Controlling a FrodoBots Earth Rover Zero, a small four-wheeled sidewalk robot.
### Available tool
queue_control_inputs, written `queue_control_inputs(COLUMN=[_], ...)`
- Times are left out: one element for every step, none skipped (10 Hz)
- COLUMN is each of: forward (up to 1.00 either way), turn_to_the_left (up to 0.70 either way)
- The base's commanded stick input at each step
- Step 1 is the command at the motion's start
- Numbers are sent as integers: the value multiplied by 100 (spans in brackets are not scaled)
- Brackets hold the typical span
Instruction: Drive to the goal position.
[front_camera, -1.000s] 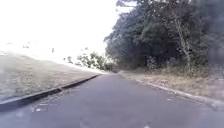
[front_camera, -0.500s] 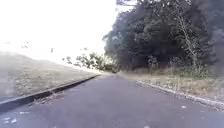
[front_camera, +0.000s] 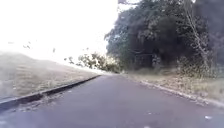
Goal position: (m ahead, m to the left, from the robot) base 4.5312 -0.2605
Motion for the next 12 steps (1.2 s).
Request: queue_control_inputs(forward=[100,100,100,100,100,100,100,100,100,100,100,100], turn_to_the_left=[0,0,0,0,0,0,0,0,0,0,0,0])
